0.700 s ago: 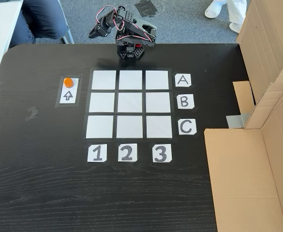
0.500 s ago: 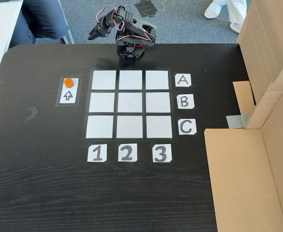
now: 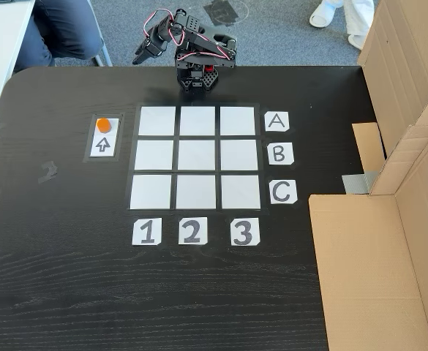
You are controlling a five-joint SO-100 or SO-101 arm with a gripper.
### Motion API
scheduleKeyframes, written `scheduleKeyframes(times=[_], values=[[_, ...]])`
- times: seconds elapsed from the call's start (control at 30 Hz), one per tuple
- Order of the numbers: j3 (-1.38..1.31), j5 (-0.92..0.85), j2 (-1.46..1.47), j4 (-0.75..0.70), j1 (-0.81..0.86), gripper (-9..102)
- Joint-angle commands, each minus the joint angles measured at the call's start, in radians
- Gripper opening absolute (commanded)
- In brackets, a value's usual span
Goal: Pick up the round, orange token and place it in the grid on square A1.
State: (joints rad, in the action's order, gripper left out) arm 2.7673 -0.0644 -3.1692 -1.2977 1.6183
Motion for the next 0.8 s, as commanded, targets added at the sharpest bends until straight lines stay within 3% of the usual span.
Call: scheduleKeyframes(times=[0.0,0.33,0.77], values=[[-0.081,-0.008,0.100,0.032,-0.011,16],[-0.434,-0.021,0.661,0.025,-0.080,16],[-0.930,-0.017,1.118,-0.206,-0.190,16]])
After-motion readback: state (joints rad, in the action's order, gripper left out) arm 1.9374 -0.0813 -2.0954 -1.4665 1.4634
